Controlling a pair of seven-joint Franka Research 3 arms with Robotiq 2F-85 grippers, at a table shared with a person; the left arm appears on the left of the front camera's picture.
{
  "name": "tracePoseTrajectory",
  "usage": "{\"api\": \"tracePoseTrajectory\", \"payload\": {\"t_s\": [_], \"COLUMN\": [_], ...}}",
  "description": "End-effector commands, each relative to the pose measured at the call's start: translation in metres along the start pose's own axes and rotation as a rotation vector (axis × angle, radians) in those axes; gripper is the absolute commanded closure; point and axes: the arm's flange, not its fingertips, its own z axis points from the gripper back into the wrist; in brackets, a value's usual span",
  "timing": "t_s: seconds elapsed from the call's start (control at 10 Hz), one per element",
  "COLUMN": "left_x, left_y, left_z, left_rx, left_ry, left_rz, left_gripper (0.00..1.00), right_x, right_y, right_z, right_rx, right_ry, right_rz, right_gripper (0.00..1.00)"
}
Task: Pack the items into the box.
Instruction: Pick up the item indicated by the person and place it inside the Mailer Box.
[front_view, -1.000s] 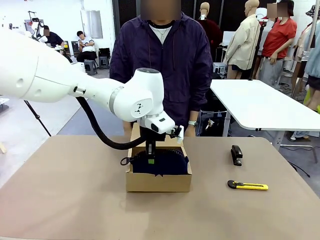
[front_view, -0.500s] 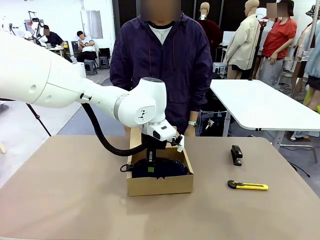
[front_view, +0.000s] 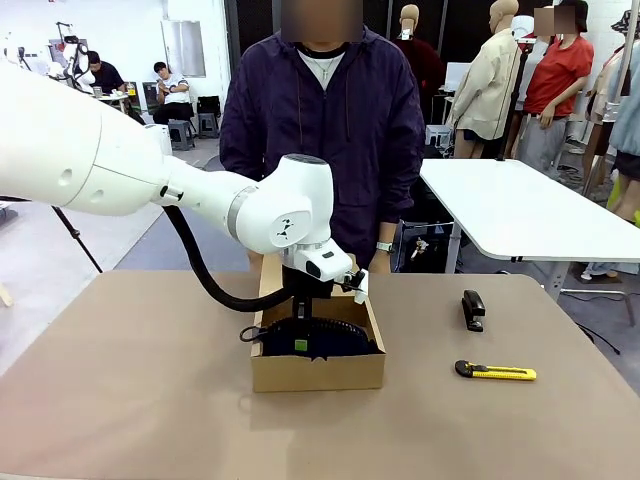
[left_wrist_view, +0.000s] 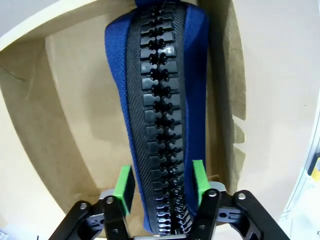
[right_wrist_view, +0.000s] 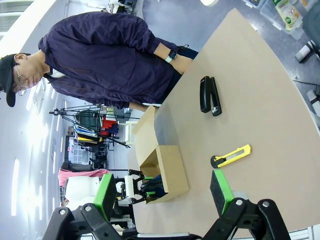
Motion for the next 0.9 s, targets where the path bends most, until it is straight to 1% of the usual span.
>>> {"api": "tracePoseTrajectory", "payload": {"t_s": [0.0,0.2,0.3,0.4,0.5,0.6,0.7,0.8], "left_x": [-0.002,-0.003,-0.008,-0.019,-0.038,-0.062,-0.099,-0.143], "left_y": [0.0,-0.003,-0.007,-0.013,-0.022,-0.032,-0.046,-0.053], "left_z": [0.009,0.018,0.036,0.067,0.104,0.14,0.174,0.191], "left_rx": [0.0,-0.002,0.023,0.037,0.026,0.015,-0.049,-0.025], "left_ry": [-0.005,-0.035,-0.038,-0.054,-0.111,-0.222,-0.405,-0.471], "left_rz": [0.018,0.029,0.072,0.141,0.214,0.242,0.329,0.551], "left_gripper": [0.0,0.0,0.0,0.0,0.0,0.0,0.0,0.0], "right_x": [0.003,0.003,0.003,0.003,0.003,0.003,0.003,0.003], "right_y": [0.0,0.0,0.0,0.0,0.0,0.0,0.0,0.0], "right_z": [-0.002,-0.002,-0.002,-0.002,-0.002,-0.002,-0.002,-0.002], "right_rx": [0.028,0.028,0.028,0.028,0.028,0.028,0.028,0.028], "right_ry": [-0.015,-0.015,-0.015,-0.015,-0.015,-0.015,-0.015,-0.015], "right_rz": [0.015,0.015,0.015,0.015,0.015,0.015,0.015,0.015], "right_gripper": [0.0,0.0,0.0,0.0,0.0,0.0,0.0,0.0]}}
